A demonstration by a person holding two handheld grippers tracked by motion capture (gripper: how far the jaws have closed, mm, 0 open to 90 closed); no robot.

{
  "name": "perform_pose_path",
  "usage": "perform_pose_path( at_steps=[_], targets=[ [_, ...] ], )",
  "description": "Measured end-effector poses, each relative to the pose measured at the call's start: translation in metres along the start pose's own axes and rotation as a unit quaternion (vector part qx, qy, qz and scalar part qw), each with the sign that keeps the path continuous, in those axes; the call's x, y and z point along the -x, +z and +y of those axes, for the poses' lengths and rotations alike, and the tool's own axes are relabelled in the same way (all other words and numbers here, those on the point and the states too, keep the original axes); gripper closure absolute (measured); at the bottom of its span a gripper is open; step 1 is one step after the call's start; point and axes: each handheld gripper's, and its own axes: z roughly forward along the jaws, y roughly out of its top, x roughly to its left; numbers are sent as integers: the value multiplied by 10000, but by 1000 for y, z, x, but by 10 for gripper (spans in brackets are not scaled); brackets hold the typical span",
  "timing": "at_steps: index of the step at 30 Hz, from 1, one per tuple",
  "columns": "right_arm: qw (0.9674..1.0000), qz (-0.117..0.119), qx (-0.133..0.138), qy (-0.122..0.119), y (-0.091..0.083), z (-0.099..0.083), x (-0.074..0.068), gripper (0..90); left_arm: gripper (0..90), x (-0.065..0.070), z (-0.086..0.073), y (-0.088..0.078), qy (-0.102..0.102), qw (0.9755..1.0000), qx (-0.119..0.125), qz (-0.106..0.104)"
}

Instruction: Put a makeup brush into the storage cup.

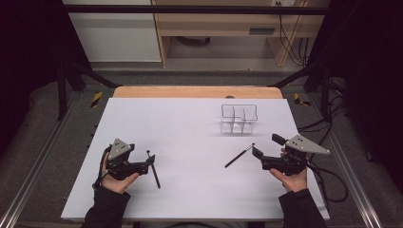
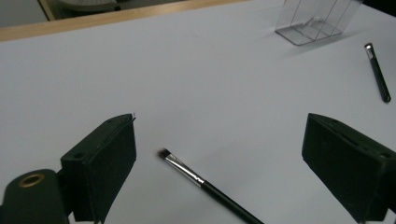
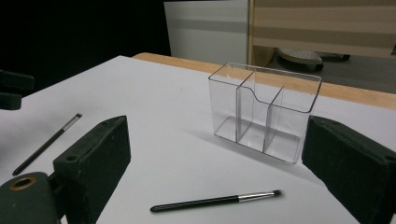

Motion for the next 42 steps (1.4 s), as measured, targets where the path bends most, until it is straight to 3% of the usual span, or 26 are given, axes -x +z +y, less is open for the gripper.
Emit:
perform_pose_path(
  at_steps=[7, 14, 21, 22, 23, 24, 30, 35, 42],
  targets=[
    [10000, 19, -61, -30, 1, -1, -2, 81, 118, 2, -8, 11, -73, 9992, -375, 127],
    [10000, 9, -73, -32, 2, -2, -2, 81, 152, 7, -15, 22, 10, 9967, -784, 211],
    [9999, 8, -96, -40, 3, -2, -3, 81, 221, 13, -23, 32, 83, 9928, -1164, 283],
    [9999, 2, -101, -43, 3, -2, -2, 81, 228, 15, -24, 34, 165, 9909, -1302, 312],
    [9999, 2, -101, -43, 3, -2, -2, 81, 236, 15, -24, 34, 165, 9909, -1302, 312],
    [9999, 1, -94, -38, 3, -2, -3, 81, 248, 16, -25, 36, 181, 9893, -1401, 357],
    [9999, 6, -123, -44, 3, -3, -3, 81, 312, 16, -27, 38, 92, 9871, -1549, 392],
    [9999, -4, -137, -40, 3, -3, -3, 80, 358, 17, -28, 40, 134, 9853, -1667, 358],
    [9999, 2, -148, -46, 4, -3, -3, 79, 411, 19, -26, 40, 143, 9844, -1720, 329]
  ],
)
